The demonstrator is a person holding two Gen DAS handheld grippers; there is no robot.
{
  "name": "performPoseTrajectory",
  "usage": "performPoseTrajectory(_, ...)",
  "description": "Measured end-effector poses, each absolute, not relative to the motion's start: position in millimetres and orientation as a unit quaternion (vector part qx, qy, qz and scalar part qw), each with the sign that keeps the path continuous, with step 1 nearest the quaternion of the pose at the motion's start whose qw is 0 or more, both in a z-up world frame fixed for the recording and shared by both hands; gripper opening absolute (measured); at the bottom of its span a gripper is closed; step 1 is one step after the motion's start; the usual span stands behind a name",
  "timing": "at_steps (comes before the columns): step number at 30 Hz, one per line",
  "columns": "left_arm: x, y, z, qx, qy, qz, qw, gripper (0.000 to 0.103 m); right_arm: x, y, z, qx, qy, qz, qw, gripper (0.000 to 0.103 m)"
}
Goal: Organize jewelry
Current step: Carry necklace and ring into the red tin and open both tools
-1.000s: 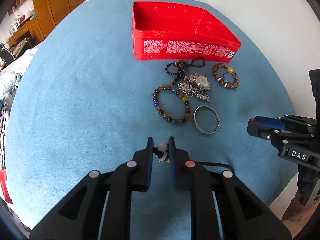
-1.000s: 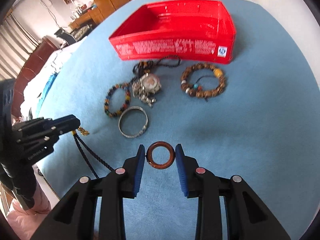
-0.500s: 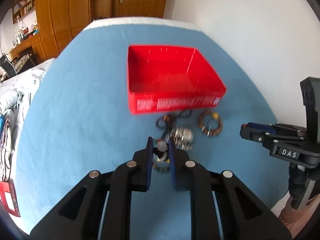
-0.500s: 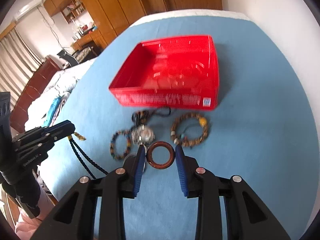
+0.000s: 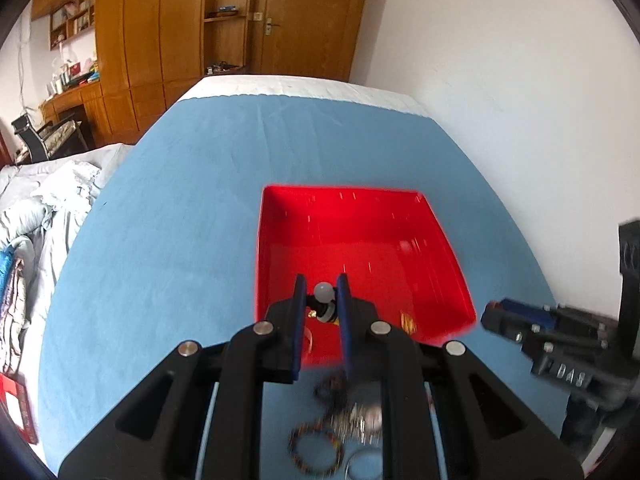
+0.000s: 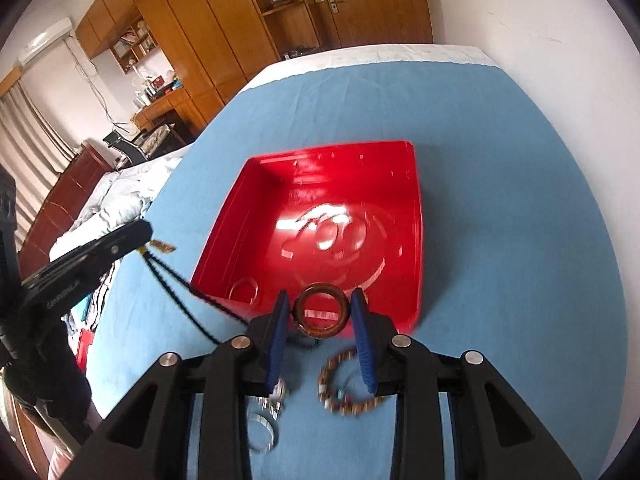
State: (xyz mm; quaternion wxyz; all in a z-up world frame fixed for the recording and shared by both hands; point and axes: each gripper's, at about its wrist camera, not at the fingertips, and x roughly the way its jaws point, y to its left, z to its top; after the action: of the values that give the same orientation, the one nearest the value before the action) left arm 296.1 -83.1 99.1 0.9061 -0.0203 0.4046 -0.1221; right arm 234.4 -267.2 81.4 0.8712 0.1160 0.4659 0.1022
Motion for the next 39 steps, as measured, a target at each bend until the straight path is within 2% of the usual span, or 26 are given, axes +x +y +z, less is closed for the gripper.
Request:
performPoseTrajectory(8,367,-113,56,0.000,0.432,-0.093,0.897,0.013,302,-267,41,0.123,0.493,0.093,0.856,0.031)
performPoseTrajectory(16,393,-120,30,0.012,0.452,-0.086,0.888,0.014,330,-266,9,0.111,0.510,0.079,0.849,0.031)
performPoseTrajectory(18,394,-122,26,0.019,0.458,-0.088,0.884,0.017,333,-263,4,0.104,0.514,0.079,0.848,0.031)
performPoseTrajectory(19,400,-122,22,0.020,0.461,-0.087,0.883,0.022,334,-262,3,0.102,0.515,0.078,0.848,0.031)
performPoseTrajectory(20,400,-121,21,0.021,0.464,-0.084,0.882,0.035,335,-262,2,0.100,0.514,0.076,0.848,0.034)
performPoseTrajectory(22,401,-117,21,0.019,0.466,-0.084,0.881,0.048,336,-261,1,0.101,0.514,0.076,0.848,0.035)
performPoseTrajectory(28,384,-106,28,0.016,0.462,-0.083,0.883,0.050,323,-268,6,0.115,0.505,0.083,0.852,0.035)
performPoseTrajectory(30,372,-101,34,0.015,0.455,-0.092,0.886,0.058,313,-269,11,0.119,0.498,0.091,0.854,0.035)
performPoseTrajectory(31,365,-98,38,0.017,0.450,-0.097,0.888,0.071,307,-270,13,0.120,0.495,0.094,0.855,0.035)
performPoseTrajectory(32,355,-95,43,0.019,0.440,-0.100,0.892,0.080,300,-270,15,0.120,0.492,0.098,0.857,0.035)
performPoseTrajectory(34,341,-89,48,0.018,0.425,-0.100,0.899,0.089,287,-270,19,0.121,0.489,0.108,0.857,0.035)
performPoseTrajectory(39,302,-72,46,0.018,0.434,-0.106,0.894,0.091,254,-273,24,0.123,0.486,0.124,0.856,0.035)
